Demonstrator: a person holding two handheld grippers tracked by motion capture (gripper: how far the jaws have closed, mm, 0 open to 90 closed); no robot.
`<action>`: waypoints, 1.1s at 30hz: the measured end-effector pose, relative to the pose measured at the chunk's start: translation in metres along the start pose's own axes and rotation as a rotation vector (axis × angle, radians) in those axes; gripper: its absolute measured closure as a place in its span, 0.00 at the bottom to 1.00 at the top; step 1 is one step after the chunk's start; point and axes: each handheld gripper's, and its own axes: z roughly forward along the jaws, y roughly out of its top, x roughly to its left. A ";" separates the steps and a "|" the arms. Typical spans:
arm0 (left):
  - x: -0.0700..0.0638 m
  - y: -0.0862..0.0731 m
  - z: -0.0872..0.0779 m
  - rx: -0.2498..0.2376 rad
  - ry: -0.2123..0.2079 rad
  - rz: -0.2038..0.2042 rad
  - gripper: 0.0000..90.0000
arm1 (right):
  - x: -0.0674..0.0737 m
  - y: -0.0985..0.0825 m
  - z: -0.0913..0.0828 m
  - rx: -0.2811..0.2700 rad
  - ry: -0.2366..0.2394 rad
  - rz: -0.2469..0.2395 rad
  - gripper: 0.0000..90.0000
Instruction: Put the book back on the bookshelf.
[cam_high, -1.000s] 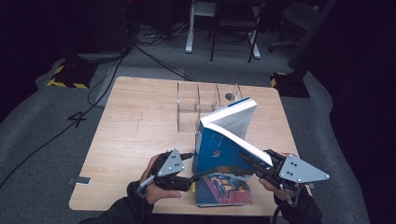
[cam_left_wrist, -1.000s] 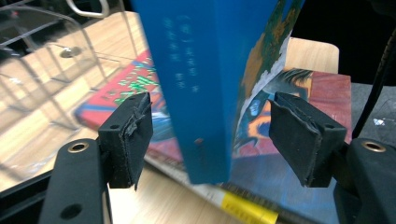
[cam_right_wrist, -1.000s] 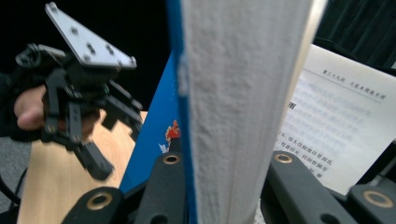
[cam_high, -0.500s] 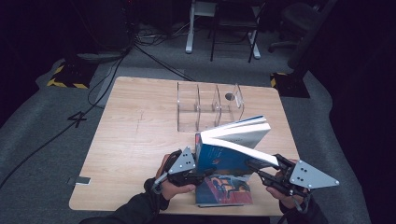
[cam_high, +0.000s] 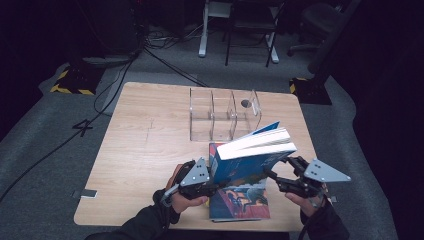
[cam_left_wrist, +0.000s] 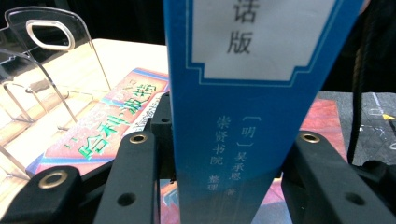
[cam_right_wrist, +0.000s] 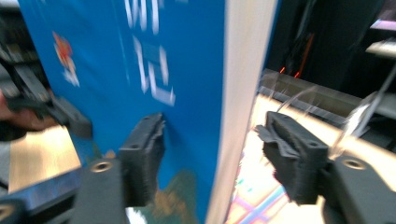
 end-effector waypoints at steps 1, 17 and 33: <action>0.000 0.000 0.000 -0.003 -0.002 -0.006 0.68 | 0.001 -0.004 0.008 0.024 0.014 0.006 0.39; 0.002 0.002 -0.007 -0.053 -0.001 -0.008 0.64 | 0.012 -0.029 0.040 0.095 0.045 0.021 0.29; -0.002 0.058 -0.020 -0.192 0.050 0.019 0.60 | 0.011 -0.027 0.034 0.100 0.052 0.026 0.34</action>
